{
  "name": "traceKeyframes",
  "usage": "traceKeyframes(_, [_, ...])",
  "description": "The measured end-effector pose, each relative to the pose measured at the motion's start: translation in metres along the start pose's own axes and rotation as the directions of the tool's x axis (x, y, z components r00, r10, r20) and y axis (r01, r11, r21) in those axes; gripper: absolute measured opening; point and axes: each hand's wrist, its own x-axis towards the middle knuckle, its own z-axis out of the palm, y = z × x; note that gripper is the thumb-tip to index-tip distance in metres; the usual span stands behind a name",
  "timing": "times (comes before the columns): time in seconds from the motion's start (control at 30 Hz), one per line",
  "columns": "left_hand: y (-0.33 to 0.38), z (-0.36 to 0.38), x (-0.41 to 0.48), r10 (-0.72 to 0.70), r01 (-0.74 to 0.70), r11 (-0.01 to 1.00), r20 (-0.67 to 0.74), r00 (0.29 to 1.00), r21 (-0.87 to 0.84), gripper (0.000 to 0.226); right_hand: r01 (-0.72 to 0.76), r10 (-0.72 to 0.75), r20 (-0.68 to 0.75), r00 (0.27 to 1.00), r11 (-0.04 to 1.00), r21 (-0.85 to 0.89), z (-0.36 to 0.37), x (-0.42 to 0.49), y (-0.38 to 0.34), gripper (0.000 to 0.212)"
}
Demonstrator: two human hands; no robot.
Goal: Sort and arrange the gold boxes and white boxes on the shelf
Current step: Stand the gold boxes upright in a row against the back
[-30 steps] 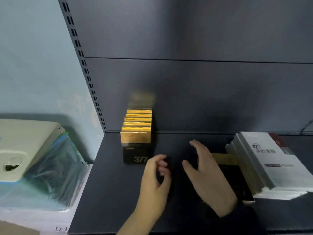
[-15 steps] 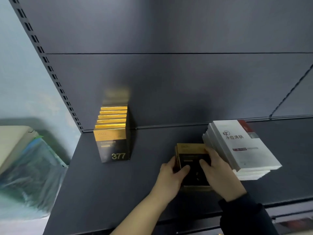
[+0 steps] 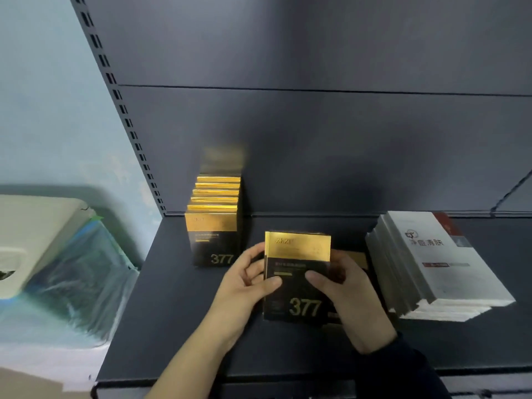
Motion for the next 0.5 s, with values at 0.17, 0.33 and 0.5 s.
traceKeyframes(0.17, [0.002, -0.046, -0.022, 0.149, -0.129, 0.974, -0.097, 0.984, 0.187, 0.064, 0.127, -0.125, 0.054, 0.991, 0.991, -0.04, 0.065, 0.003, 0.004, 0.034])
traceKeyframes(0.33, [0.009, -0.068, -0.034, 0.291, -0.227, 0.927, -0.192, 0.937, 0.297, 0.055, 0.185, -0.182, 0.148, 0.972, 0.983, -0.003, 0.111, 0.008, 0.003, 0.035])
traceKeyframes(0.5, [0.013, -0.085, -0.028, 0.326, -0.235, 0.903, -0.217, 0.92, 0.359, 0.047, 0.254, -0.243, 0.177, 0.954, 0.966, -0.044, 0.135, 0.019, 0.002, 0.039])
